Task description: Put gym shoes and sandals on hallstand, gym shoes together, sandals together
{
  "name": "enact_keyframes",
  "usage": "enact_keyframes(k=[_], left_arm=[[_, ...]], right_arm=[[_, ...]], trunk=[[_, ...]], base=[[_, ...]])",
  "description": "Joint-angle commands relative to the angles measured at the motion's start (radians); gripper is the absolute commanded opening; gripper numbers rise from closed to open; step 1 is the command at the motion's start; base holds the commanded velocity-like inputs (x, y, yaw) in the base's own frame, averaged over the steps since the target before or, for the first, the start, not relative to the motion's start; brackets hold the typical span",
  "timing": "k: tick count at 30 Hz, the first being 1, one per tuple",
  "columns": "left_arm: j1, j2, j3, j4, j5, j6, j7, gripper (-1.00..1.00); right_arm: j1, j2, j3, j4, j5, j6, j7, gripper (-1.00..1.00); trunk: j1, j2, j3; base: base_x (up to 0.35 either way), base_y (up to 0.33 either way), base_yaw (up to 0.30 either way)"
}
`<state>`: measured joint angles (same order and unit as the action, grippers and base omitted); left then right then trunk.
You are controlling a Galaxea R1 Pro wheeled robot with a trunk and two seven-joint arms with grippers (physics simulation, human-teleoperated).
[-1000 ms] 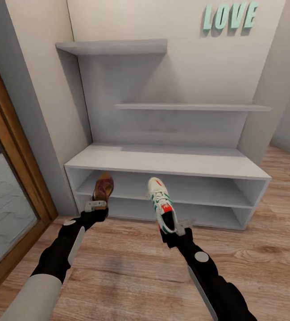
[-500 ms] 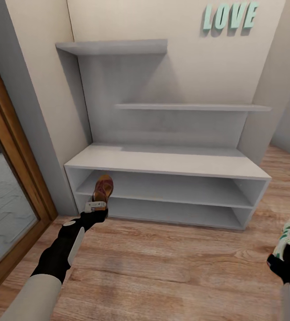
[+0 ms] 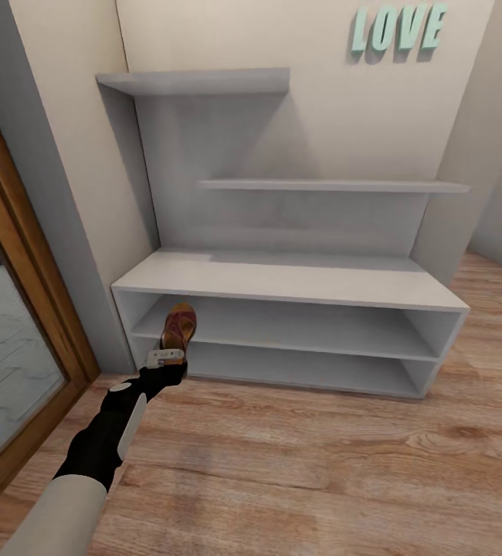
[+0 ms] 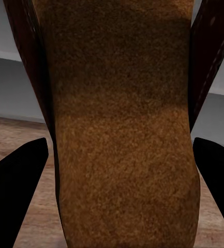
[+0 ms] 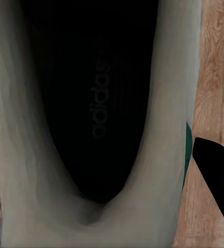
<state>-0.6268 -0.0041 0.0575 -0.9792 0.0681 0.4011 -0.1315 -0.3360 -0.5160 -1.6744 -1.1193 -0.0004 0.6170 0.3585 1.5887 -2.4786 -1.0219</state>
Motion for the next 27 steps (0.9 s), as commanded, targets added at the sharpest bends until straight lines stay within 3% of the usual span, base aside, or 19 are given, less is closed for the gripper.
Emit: enact_keyframes(k=[1,5,17,23,27], left_arm=[[-0.001,-0.001,0.002,-0.001,0.007,0.007,-0.003,-1.00],[-0.001,-0.001,0.001,-0.001,0.006,0.007,-0.003,-1.00],[-0.001,-0.005,-0.002,0.003,0.006,0.010,-0.002,-1.00],[-0.001,-0.005,-0.025,0.069,-0.003,0.047,-0.002,-1.00],[-0.001,-0.005,-0.038,0.101,-0.005,0.049,-0.002,-1.00]], right_arm=[[-0.002,-0.012,-0.004,-0.003,-0.006,0.025,0.005,-1.00],[-0.002,-0.024,0.002,-0.001,-0.002,0.045,0.009,-1.00],[-0.002,-0.026,0.007,-0.015,0.007,0.049,0.010,-1.00],[-0.002,-0.025,0.007,-0.133,0.010,0.049,0.008,-1.00],[-0.002,-0.024,0.007,-0.161,0.028,0.049,0.008,-1.00]], trunk=[[0.000,0.000,-0.001],[0.000,0.000,-0.001],[0.000,0.000,-0.001],[0.000,0.000,-0.001],[0.004,-0.007,-0.004]], base=[[0.000,0.000,0.000],[0.000,0.000,0.000],[0.000,0.000,0.000],[0.000,0.000,0.000],[0.000,0.000,0.000]])
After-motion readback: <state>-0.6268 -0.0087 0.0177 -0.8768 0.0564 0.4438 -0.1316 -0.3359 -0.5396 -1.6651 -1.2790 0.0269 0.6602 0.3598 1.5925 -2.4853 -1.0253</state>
